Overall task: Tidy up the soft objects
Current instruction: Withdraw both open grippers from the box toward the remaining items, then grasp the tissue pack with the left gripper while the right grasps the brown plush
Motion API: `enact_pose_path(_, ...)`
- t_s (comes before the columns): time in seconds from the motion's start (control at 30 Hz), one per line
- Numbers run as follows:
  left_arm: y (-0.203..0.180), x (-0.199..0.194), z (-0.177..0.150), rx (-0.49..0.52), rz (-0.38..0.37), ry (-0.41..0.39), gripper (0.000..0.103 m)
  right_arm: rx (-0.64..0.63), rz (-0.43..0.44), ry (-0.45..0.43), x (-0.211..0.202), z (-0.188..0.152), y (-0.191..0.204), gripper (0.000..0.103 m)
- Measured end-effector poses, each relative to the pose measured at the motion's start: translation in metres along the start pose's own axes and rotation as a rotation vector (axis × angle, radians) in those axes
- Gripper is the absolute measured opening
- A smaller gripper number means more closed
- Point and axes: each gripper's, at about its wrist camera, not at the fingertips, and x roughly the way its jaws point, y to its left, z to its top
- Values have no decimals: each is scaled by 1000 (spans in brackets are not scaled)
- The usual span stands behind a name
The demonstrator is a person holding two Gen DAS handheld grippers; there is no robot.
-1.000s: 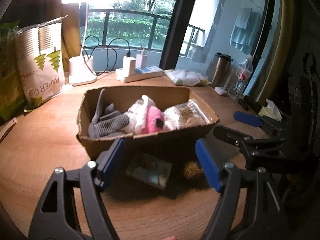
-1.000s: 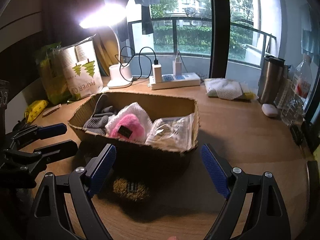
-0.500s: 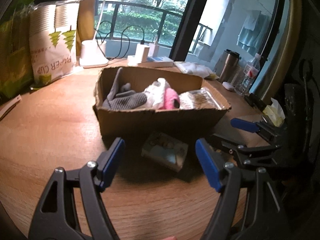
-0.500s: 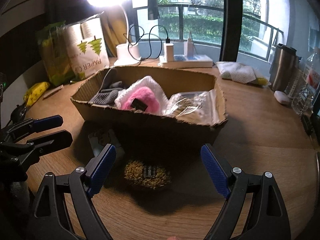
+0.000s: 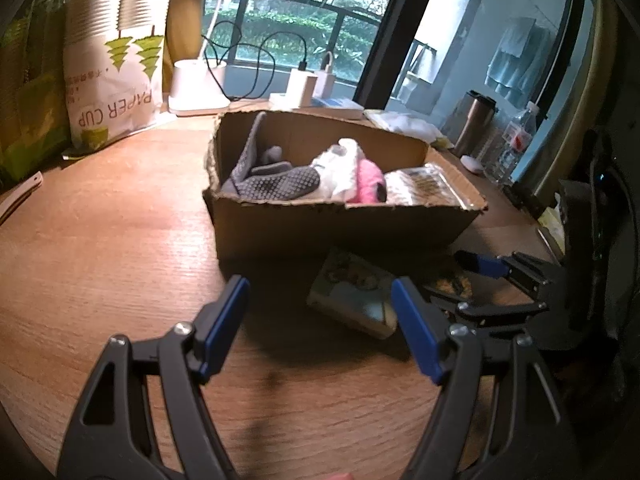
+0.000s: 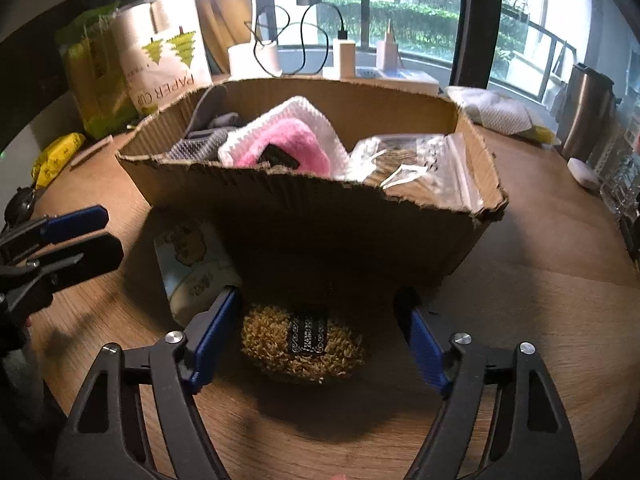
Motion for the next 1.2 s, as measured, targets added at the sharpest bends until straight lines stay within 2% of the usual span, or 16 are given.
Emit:
enact_pose_path(0.03, 0, 2, 0, 1, 1, 4, 75, -4, 3, 11, 3, 0, 0, 75)
enact_pose_path(0.2, -5, 12, 0, 15, 11, 34, 75, -7, 11, 23, 5, -3, -1, 71)
enact_pose_path(0.43, -20, 24, -2, 56, 16, 75, 76, 24, 9, 7, 0, -7, -15, 70)
enact_pose_path(0.5, -26, 28, -3, 71, 22, 90, 86, 35, 9, 4, -1, -9, -21, 70)
enact_pose_path(0.57, -31, 32, -3, 85, 27, 104, 90, 44, 11, -2, -3, -9, -27, 70)
enact_pose_path(1.2, -54, 73, -2, 163, 167, 193, 90, 137, 54, -52, -13, -20, -73, 70)
